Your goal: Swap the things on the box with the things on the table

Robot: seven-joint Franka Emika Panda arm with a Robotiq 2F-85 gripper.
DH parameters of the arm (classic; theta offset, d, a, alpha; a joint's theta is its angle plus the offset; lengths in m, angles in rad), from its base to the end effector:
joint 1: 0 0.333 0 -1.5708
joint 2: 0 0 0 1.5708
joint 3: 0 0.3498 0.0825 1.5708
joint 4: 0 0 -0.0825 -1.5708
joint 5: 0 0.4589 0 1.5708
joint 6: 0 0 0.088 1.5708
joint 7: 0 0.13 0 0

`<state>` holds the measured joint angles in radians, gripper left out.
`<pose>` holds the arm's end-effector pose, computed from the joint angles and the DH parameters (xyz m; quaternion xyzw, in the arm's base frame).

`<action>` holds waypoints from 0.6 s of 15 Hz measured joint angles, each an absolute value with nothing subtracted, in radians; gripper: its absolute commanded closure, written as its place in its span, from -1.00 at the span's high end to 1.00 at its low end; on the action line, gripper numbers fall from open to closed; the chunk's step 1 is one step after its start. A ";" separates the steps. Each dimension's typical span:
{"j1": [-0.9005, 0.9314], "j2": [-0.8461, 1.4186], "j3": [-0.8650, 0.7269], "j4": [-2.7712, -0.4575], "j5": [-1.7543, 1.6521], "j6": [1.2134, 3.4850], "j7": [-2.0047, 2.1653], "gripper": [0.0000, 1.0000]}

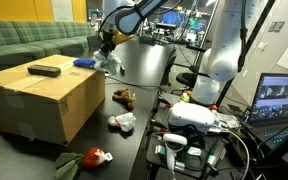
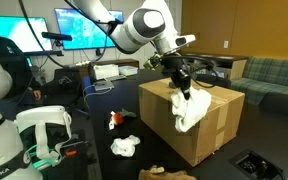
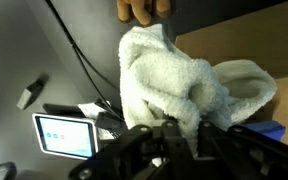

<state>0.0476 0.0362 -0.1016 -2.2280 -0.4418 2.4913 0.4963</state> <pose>0.6152 -0.0369 0.3436 0.9757 -0.1108 0.1413 0.1254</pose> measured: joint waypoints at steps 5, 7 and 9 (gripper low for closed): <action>-0.005 -0.084 -0.092 -2.329 -0.469 2.475 0.590 -0.93; -0.021 -0.116 -0.076 -2.350 -0.472 2.469 0.614 -0.93; -0.031 -0.141 -0.053 -2.363 -0.472 2.465 0.629 -0.93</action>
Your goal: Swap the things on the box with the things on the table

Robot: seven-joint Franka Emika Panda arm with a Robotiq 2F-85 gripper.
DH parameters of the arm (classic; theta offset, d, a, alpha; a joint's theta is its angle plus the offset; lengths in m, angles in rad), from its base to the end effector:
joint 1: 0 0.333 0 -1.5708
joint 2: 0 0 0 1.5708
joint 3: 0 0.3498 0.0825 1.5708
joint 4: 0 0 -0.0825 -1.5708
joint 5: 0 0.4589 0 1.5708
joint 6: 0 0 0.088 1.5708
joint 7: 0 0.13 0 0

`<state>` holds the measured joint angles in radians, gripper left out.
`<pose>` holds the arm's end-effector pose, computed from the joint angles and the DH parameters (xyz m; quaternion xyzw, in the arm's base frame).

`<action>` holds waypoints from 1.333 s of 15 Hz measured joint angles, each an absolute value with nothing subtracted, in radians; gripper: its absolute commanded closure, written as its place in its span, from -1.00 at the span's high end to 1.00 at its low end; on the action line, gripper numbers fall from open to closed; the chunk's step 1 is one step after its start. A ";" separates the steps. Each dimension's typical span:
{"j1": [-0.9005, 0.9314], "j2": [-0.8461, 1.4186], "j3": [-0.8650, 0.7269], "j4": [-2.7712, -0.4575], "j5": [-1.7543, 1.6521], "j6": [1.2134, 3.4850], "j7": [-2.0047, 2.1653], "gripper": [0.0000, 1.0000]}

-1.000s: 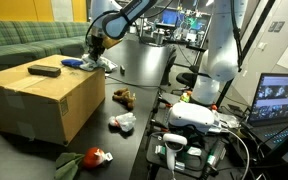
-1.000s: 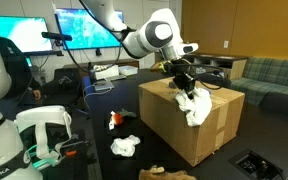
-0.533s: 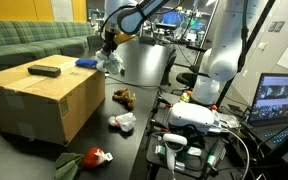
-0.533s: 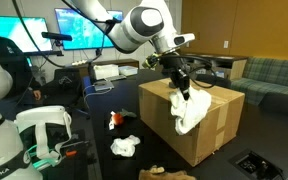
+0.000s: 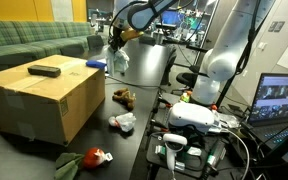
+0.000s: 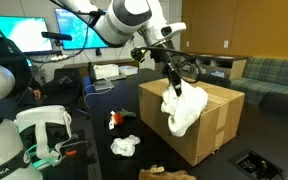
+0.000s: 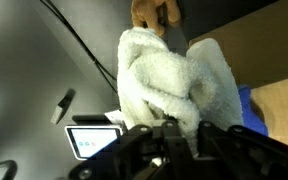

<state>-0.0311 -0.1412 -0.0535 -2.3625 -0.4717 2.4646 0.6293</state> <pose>0.5627 -0.0536 0.3747 0.9618 -0.1849 0.1582 0.1258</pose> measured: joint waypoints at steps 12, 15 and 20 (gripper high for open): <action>-0.041 -0.180 0.083 -2.372 -0.472 2.462 0.707 -0.93; -0.073 -0.199 0.070 -2.400 -0.472 2.451 0.726 -0.93; -0.156 -0.221 0.033 -2.477 -0.486 2.437 0.763 -0.93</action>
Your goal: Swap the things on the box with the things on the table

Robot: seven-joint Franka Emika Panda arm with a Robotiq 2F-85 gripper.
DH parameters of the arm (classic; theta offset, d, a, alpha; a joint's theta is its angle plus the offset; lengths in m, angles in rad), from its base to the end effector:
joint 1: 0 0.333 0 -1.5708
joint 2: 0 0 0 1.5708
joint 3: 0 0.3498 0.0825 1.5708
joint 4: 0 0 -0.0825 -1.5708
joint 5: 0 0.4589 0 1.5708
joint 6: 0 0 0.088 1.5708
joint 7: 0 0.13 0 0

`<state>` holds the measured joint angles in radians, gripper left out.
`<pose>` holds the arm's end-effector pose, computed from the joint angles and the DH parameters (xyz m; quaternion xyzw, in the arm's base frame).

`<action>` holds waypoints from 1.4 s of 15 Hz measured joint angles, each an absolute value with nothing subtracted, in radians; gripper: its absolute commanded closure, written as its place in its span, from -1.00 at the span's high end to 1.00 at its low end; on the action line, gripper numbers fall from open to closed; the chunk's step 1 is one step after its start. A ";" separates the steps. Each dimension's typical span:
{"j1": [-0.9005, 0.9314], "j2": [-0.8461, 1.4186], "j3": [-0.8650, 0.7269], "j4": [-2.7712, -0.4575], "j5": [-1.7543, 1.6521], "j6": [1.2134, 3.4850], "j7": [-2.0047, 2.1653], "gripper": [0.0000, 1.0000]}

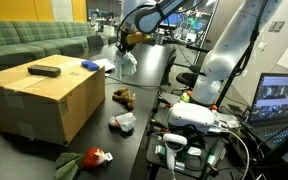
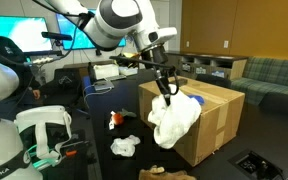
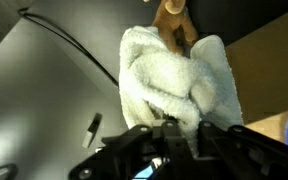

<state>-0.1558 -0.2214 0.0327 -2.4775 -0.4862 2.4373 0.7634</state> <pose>0.5175 -0.0723 0.3553 0.9450 -0.2621 0.1378 0.1390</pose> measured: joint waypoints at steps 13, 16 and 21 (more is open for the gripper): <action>-0.265 0.117 -0.143 -2.623 -0.664 2.679 0.943 -0.93; -0.232 0.259 -0.196 -2.590 -0.657 2.771 0.943 -0.69; -0.139 0.461 -0.272 -2.481 -0.539 2.846 0.925 0.15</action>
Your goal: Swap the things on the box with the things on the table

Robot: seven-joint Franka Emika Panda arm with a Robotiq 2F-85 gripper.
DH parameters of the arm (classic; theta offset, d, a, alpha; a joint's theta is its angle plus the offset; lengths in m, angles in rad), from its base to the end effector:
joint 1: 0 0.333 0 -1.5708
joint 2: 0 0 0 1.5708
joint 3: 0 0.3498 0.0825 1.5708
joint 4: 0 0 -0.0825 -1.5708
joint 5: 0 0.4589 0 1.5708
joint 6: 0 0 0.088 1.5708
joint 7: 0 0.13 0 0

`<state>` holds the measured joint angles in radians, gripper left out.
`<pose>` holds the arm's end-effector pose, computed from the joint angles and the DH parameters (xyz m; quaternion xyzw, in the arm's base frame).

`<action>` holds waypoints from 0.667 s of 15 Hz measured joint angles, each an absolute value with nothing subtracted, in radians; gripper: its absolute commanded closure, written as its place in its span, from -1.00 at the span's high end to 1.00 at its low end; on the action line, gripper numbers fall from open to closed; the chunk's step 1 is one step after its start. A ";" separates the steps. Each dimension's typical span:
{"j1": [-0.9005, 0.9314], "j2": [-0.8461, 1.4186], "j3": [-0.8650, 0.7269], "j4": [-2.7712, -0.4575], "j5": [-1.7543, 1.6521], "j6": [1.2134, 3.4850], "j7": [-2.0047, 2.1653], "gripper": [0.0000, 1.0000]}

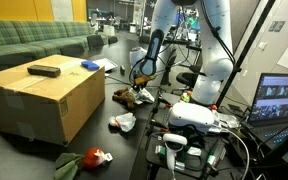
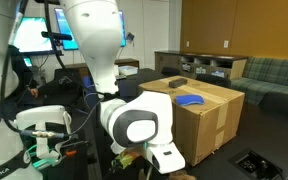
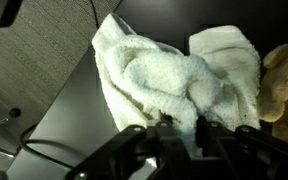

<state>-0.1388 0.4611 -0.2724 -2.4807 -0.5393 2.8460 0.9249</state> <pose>0.4358 -0.1879 0.0433 0.9147 -0.3804 -0.0191 0.1348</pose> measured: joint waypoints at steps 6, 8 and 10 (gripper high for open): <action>0.007 0.510 -0.350 -2.420 -0.403 2.853 0.843 1.00; 0.073 0.488 -0.400 -2.421 -0.403 2.852 0.841 1.00; 0.136 0.455 -0.448 -2.425 -0.406 2.852 0.840 1.00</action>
<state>0.1356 0.4549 -0.4480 -2.4247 -0.4056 2.8516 0.8402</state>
